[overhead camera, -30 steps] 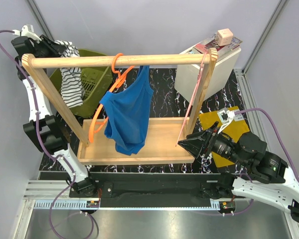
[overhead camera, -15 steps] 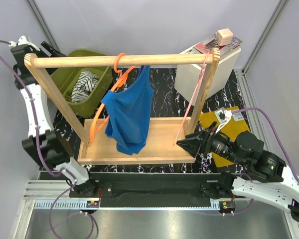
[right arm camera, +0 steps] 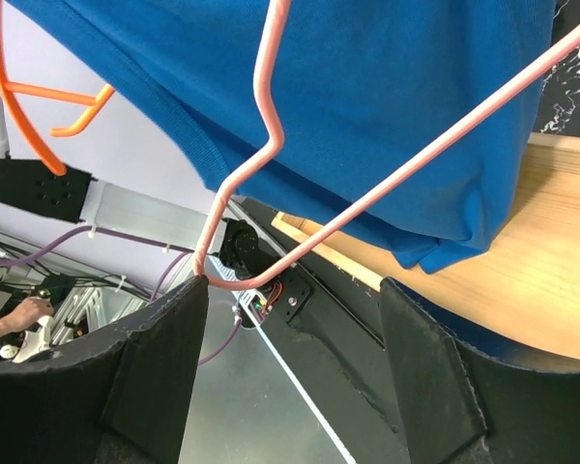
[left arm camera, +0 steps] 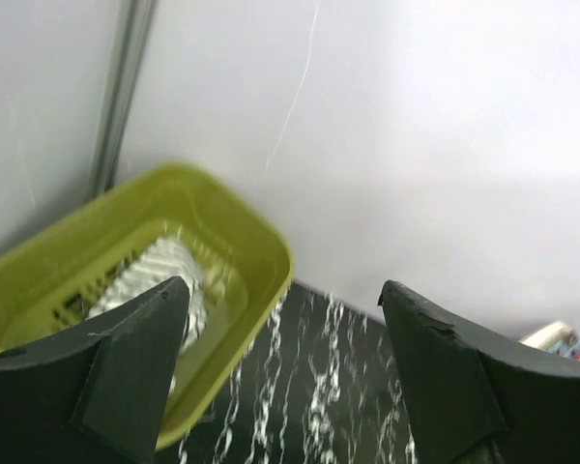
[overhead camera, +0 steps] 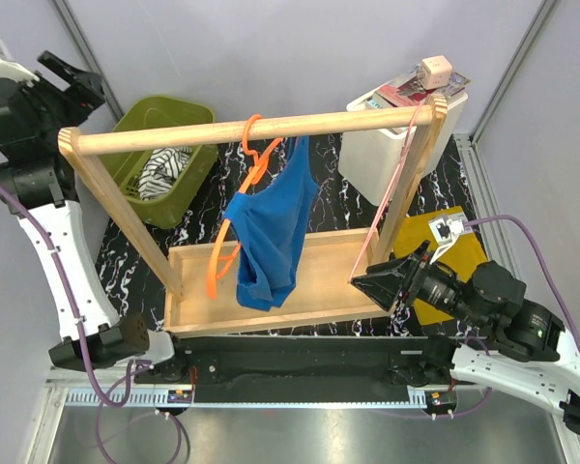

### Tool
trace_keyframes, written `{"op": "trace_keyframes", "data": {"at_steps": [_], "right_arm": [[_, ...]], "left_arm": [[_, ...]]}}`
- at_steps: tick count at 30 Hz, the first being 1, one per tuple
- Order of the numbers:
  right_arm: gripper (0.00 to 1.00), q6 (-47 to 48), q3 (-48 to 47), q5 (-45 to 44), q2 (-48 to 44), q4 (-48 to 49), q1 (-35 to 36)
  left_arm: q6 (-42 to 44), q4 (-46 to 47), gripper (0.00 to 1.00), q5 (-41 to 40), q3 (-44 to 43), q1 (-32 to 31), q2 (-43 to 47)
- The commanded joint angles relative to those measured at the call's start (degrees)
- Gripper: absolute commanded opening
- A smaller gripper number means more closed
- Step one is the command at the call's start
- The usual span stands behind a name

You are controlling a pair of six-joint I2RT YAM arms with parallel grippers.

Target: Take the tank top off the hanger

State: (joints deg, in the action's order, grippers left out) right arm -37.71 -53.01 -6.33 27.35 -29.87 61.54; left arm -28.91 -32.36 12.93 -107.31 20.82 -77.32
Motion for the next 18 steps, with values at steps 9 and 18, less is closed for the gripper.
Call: {"op": "trace_keyframes", "data": {"at_steps": [9, 18], "right_arm": [[0.79, 1.0, -3.6, -0.4, -0.9, -2.1, -0.1], [0.79, 2.6, -4.6, -0.8, 1.6, -2.1, -0.1]], "left_arm": [[-6.3, -4.7, 0.87, -0.5, -27.8, 1.7, -4.4], [-14.2, 21.6, 0.82, 24.8, -1.5, -8.9, 13.4]]}}
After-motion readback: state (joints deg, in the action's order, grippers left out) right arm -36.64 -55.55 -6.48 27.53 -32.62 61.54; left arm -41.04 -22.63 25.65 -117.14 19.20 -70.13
